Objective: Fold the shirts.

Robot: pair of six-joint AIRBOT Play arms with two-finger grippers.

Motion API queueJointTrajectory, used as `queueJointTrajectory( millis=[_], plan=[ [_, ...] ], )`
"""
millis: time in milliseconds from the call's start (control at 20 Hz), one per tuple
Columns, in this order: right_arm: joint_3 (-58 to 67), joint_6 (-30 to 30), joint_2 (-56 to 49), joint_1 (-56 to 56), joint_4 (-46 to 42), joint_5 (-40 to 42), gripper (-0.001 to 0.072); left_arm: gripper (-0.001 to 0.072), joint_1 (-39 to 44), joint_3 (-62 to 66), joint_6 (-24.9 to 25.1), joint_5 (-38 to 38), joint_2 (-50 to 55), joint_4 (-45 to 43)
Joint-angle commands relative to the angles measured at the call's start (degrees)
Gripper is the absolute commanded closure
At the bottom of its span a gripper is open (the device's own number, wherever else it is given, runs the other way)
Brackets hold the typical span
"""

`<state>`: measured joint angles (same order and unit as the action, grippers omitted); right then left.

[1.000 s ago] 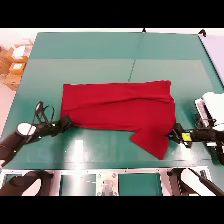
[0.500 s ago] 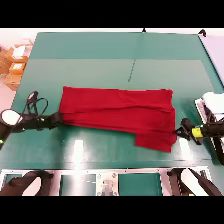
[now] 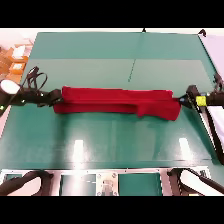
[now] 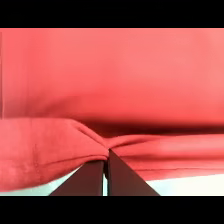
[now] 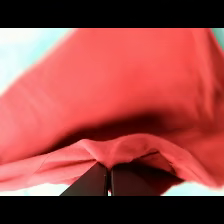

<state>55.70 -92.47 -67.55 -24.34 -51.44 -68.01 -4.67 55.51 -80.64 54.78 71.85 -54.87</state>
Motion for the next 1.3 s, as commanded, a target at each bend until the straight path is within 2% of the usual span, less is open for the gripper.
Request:
queueJointTrajectory(
  millis=[0, 100, 150, 200, 250, 300, 350, 400, 450, 500, 550, 650, 750, 800, 950, 1250],
  plan=[
    [6.6, -0.4, -11.8, 4.3, 3.6, 7.6, 0.0696, 0.0685, 0.0, 10.4, 4.7, -1.9, 12.6, 7.0],
    [9.7, -0.3, -19.2, 5.9, 4.5, 9.5, 0.0696, 0.0684, 0.5, 15.0, 7.7, -3.2, 19.4, 11.2],
    [11.0, -0.3, -22.0, 6.4, 4.5, 10.5, 0.0695, 0.0682, 1.0, 16.7, 7.7, -3.9, 22.2, 11.4],
    [12.4, -0.3, -24.5, 7.0, 4.7, 10.9, 0.0672, 0.0518, 1.4, 18.0, 7.7, -3.9, 24.2, 11.4],
    [13.9, -0.2, -26.0, 7.0, 5.1, 10.7, 0.0578, 0.0129, 1.4, 18.8, 7.6, -3.7, 25.1, 11.4],
    [15.7, 0.7, -26.7, 6.5, 5.2, 9.8, 0.0474, 0.0012, 1.0, 19.4, 7.4, -3.1, 25.0, 11.4],
    [18.0, 2.6, -26.6, 5.4, 5.2, 8.3, 0.0417, 0.0001, 0.1, 20.8, 7.4, -0.6, 24.8, 11.4],
    [20.7, 4.5, -26.7, 4.0, 5.1, 5.7, 0.0397, 0.0001, -1.4, 23.3, 7.4, 3.9, 24.8, 11.2],
    [23.3, 5.7, -26.7, 2.3, 5.0, 2.8, 0.0321, 0.0002, -3.0, 25.6, 7.4, 8.6, 24.8, 11.1],
    [25.7, 7.3, -26.7, 0.1, 4.4, -0.5, 0.0186, 0.0001, -4.8, 28.0, 7.4, 13.6, 24.8, 11.1],
    [27.0, 8.9, -26.7, -2.0, 3.4, -3.3, 0.0138, 0.0001, -6.6, 30.0, 7.0, 17.7, 24.8, 11.1],
    [26.6, 12.9, -27.0, -6.0, 1.2, -6.5, 0.0112, 0.0002, -9.5, 32.4, 5.0, 24.8, 24.8, 11.1],
    [24.1, 16.8, -28.4, -9.0, 0.5, -8.7, 0.0098, 0.0002, -10.9, 32.6, 5.0, 27.8, 24.8, 11.0],
    [22.6, 18.6, -29.7, -9.8, 0.7, -9.3, 0.002, 0.0002, -10.9, 32.6, 5.0, 28.0, 24.8, 10.9],
    [20.1, 25.7, -35.0, -10.1, 3.8, -11.8, 0.0019, 0.0002, -10.1, 32.7, 5.0, 27.5, 24.8, 11.4],
    [19.8, 30.2, -42.4, -3.2, 11.6, -10.7, 0.0023, 0.0002, -6.4, 32.7, 5.2, 26.6, 24.8, 11.6]
  ],
)
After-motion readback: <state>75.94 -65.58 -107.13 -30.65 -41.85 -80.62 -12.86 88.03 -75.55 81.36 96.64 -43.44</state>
